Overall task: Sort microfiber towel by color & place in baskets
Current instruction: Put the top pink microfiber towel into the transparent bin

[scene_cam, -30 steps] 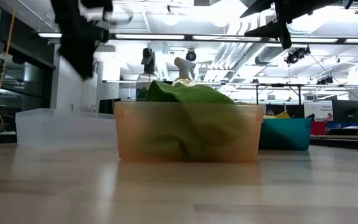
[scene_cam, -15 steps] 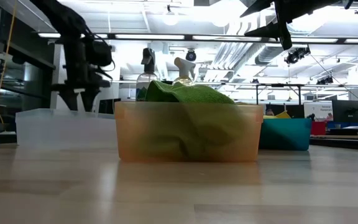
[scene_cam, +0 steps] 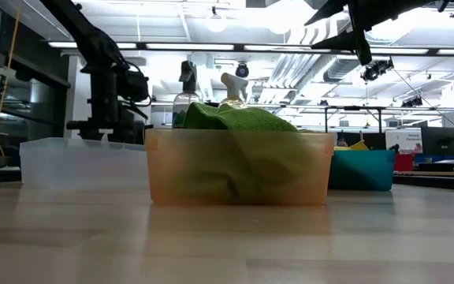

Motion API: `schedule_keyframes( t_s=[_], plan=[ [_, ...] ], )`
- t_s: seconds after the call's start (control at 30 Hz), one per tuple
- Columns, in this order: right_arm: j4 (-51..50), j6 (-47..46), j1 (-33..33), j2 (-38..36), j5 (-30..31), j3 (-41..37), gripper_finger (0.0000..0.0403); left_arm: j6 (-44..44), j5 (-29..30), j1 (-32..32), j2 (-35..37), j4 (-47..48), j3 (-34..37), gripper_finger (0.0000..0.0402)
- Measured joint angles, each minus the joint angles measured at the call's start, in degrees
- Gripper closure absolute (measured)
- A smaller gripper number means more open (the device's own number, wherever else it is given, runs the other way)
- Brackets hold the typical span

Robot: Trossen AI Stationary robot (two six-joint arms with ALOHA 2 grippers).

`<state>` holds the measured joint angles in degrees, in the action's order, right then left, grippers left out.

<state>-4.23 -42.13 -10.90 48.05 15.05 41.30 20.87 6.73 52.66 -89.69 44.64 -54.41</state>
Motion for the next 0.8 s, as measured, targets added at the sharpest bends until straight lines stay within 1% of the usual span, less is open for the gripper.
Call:
schedule_keyframes(
  t_s=[0.07,0.13,0.2,0.27,0.3,0.43,0.63,0.73,0.8],
  plan=[
    [0.0,0.0,0.0,0.0,0.0,0.0,0.0178,-0.9,0.2,0.0,-0.3,-0.2,0.0,0.02],
    [0.0,0.1,0.0,0.0,0.0,0.0,0.0178,-2.2,0.8,0.0,-0.1,-0.8,0.0,0.0231],
    [0.0,0.1,0.0,0.0,0.0,0.0,0.0178,-3.0,1.3,-0.1,0.8,-0.6,0.0,0.0285],
    [-0.1,0.2,0.0,0.0,0.0,0.0,0.0178,-3.9,1.3,-0.1,2.5,-0.8,0.0,0.0358],
    [-0.3,0.5,0.0,0.0,0.0,0.0,0.0178,-4.4,1.4,0.0,3.6,-0.8,0.0,0.0379],
    [-0.7,1.0,0.0,0.0,0.0,0.0,0.0178,-5.1,1.5,0.6,9.8,-0.2,-1.8,0.0396],
    [-0.7,1.2,0.0,0.0,0.0,0.0,0.0178,-6.0,1.1,0.2,21.1,1.1,-10.2,0.04],
    [-0.7,1.2,0.0,0.0,0.0,0.0,0.0178,-5.9,-1.1,-1.8,26.1,1.0,-15.0,0.0401],
    [-0.7,1.2,0.0,0.0,0.0,0.0,0.0178,-5.1,-2.1,-4.3,29.0,1.1,-17.4,0.0401]
  ],
)
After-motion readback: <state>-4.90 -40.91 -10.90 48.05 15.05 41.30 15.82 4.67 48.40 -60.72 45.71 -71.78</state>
